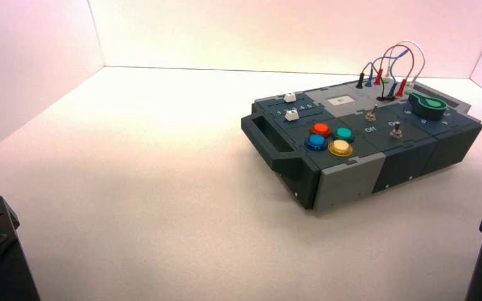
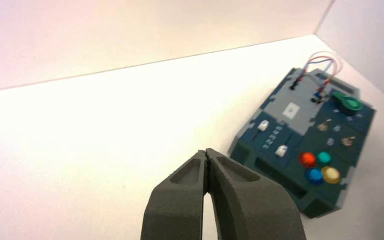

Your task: Push the green button with the left gripper.

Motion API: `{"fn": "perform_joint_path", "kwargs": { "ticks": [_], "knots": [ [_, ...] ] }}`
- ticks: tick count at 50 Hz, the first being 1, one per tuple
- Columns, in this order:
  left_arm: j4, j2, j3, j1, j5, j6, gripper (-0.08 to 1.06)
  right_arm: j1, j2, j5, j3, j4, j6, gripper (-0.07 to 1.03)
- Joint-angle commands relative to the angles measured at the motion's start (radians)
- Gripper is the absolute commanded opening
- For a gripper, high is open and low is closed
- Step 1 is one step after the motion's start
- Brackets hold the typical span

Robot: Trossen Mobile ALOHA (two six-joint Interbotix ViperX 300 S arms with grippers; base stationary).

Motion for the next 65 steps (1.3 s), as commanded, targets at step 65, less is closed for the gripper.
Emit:
{"fn": "perform_joint_path", "kwargs": {
  "ticks": [65],
  "knots": [
    [-0.002,1.266,-0.916,-0.568,0.377,0.341,-0.03,-0.328,-0.018,-0.021,-0.012,0.0,0.014,-0.02]
  ]
}}
